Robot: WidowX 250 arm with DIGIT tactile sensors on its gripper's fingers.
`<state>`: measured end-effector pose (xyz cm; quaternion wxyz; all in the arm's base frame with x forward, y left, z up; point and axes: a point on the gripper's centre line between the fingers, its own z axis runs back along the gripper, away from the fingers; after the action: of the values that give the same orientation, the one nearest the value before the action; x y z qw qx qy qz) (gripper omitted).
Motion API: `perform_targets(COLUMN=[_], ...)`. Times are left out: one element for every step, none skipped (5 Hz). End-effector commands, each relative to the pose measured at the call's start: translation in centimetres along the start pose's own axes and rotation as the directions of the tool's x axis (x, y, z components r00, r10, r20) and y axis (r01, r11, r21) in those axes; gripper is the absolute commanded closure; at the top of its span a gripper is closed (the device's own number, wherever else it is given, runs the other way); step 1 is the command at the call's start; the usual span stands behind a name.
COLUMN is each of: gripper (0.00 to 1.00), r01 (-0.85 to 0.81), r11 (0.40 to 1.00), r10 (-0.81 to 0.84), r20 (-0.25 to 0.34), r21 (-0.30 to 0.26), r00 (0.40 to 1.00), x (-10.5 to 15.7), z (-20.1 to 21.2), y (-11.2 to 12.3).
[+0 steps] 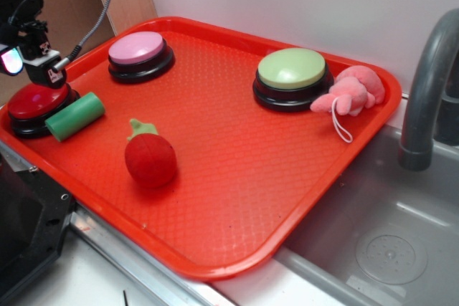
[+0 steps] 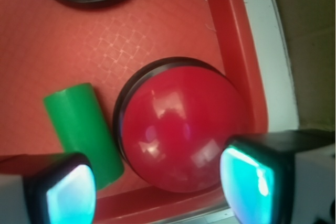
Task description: Push the red button.
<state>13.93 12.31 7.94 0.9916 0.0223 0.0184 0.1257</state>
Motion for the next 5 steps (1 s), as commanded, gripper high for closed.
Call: perform_targets(gripper=[0.0,0.0,0.0,0.0,0.0], r01=[0.002,0.005,0.007,0.013,0.013], r11=[0.999,0.999,1.0,1.0,1.0], r10=[-0.004,-0.007,-0.01,-0.015,-0.014], r20=[0.058,0.064,0.084,0.082,0.105], r21=[0.032,0.032,0.029,0.024,0.013], r00=[0.998,0.998,0.996,0.997,0.994], x=[1.1,1.2,1.4,1.6,1.8], z=[2.1,2.4,3.3,3.5,4.1], y=[0.8,0.8,0.5,0.2,0.0])
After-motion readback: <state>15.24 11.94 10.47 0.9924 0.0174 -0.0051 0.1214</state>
